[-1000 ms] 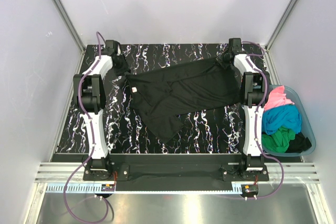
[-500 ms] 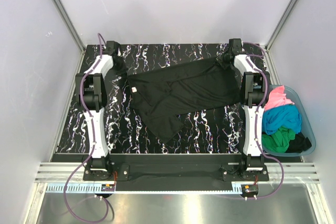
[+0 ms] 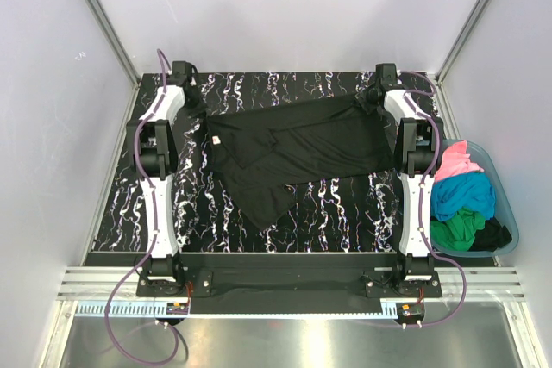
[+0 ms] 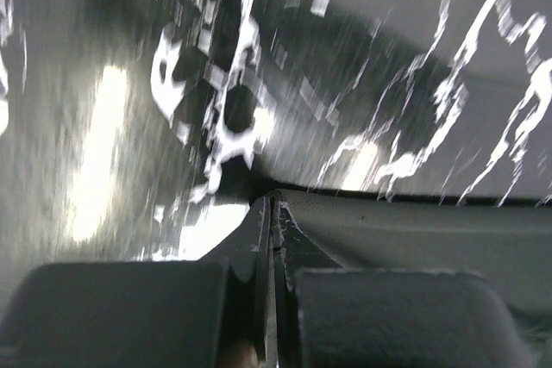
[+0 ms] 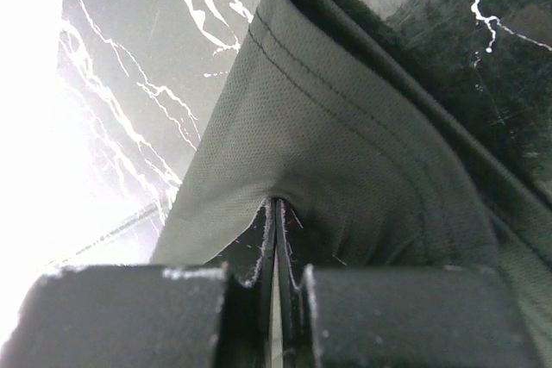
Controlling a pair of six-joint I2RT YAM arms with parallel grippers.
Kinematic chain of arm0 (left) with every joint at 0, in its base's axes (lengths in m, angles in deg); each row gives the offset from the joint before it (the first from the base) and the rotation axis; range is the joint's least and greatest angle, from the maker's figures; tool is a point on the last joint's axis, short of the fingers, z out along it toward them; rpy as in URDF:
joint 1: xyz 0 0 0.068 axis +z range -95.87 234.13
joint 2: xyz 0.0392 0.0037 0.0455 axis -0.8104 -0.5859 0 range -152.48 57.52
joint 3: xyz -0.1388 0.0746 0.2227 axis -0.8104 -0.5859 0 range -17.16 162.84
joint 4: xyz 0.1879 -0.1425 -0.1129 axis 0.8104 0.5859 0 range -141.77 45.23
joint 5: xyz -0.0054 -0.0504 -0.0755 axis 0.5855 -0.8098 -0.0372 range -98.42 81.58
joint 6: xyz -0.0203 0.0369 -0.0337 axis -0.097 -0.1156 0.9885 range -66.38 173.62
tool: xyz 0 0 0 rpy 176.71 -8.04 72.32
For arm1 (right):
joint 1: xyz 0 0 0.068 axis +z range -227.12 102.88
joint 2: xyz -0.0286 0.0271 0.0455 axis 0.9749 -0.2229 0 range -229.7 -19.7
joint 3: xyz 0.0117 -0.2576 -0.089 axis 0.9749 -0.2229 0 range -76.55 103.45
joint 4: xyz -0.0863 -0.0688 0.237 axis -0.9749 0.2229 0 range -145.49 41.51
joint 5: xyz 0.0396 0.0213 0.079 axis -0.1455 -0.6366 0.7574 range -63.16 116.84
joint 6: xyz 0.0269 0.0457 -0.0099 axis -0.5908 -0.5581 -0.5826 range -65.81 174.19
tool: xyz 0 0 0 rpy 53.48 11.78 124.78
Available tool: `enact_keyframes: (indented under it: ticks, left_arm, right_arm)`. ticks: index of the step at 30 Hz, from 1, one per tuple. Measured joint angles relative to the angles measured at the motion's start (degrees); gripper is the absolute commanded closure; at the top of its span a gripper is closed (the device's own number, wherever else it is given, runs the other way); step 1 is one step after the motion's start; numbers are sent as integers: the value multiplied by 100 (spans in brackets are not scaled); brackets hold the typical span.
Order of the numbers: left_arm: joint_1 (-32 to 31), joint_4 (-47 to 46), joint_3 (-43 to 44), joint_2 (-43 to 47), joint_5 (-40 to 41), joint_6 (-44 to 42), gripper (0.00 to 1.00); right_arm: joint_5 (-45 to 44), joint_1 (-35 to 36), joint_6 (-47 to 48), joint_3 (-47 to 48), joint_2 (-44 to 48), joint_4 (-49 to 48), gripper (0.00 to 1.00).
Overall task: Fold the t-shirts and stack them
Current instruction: Fold the tshirt
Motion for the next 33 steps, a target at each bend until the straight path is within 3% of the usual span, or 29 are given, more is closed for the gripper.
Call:
enact_keyframes:
  ticks: [4, 7, 15, 19, 22, 27, 33]
  left_arm:
    - [68, -4, 321, -164, -46, 39, 51]
    - [144, -28, 188, 2, -33, 55, 47]
    - [72, 153, -1012, 1722, 63, 136, 53]
    - [-435, 68, -2103, 3075, 68, 302, 56]
    - [-953, -133, -2942, 3764, -103, 612, 61]
    - [-1128, -494, -4037, 3840, -562, 1207, 65]
    - [-1169, -702, -4277, 3480, -579, 1547, 66]
  right_arm:
    - [42, 0, 92, 24, 0, 76, 82]
    - [142, 9, 197, 22, 28, 76, 71]
    - [363, 9, 728, -22, 533, 717, 46]
    - [457, 9, 968, -127, 1191, 1117, 32]
    - [535, 9, 1067, -682, 2006, 1231, 28]
    - [634, 11, 1108, -1722, 3279, 1279, 28]
    - [636, 28, 1172, -2612, 3895, 1252, 27]
